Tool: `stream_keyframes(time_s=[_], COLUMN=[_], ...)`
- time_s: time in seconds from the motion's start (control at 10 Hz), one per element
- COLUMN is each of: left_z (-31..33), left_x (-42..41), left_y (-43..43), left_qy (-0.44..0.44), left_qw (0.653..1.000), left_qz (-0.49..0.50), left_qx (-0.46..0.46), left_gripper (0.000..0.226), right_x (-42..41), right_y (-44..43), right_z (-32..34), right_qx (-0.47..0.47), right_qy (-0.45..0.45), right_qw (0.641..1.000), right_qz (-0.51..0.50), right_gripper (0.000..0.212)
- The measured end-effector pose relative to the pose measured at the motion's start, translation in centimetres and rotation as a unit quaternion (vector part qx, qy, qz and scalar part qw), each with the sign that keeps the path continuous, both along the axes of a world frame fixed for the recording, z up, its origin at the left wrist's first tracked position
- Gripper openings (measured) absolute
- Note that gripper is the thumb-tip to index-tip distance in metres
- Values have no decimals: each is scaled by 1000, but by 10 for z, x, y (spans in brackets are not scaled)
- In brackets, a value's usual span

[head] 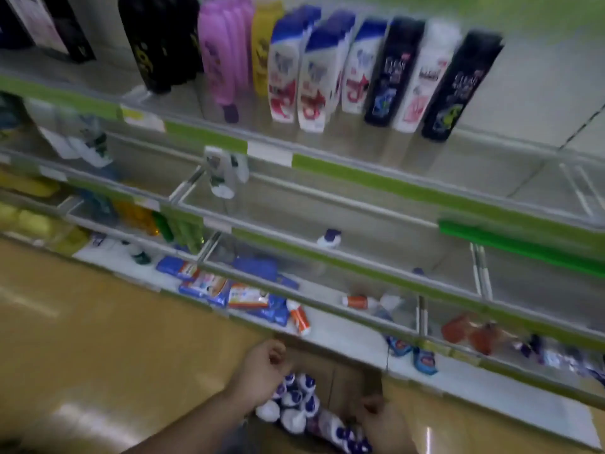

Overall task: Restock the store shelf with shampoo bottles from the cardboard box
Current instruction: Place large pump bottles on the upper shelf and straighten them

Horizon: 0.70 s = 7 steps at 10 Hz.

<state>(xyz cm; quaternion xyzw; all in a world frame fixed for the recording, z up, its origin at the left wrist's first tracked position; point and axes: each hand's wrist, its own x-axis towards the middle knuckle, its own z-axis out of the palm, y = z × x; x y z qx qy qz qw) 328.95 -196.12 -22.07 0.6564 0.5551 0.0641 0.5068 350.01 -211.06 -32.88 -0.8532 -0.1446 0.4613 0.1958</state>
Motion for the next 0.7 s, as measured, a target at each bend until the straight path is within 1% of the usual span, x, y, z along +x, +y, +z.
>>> stream_keyframes(time_s=[0.1,0.2,0.3,0.4,0.5,0.6,0.7], left_z=[-31,-56,-83,-126,-189,-243,-287], left_x=[-16,-28,-32,-38,-43,-44,-41], left_y=[-41,-71,-89,-98,-110,-116,-120], left_qy=[19,35,65,85,108,137,125], left_qw=[999,997,994,990,987,983,983], left_qz=[37,51,55,50,34,8,-14], left_qx=[-23,-43,-75,-100,-111,-121,-131], left_gripper=[16,22,19,26,32,28,25], right_x=[6,8,12,9,10,12,14], right_y=[-38,-74,-91,-88,-75,-61,-56], right_z=[6,-3,-25,-58,-103,-161,-222], right_qx=[-24,-118,-138,-172,-185,-208,-213], right_qy=[-24,8,-29,-24,-16,-19,-37], right_qw=[997,984,982,974,970,961,955], right_qz=[69,136,129,143,158,179,204], right_gripper=[7,9,21,17,16,24,30])
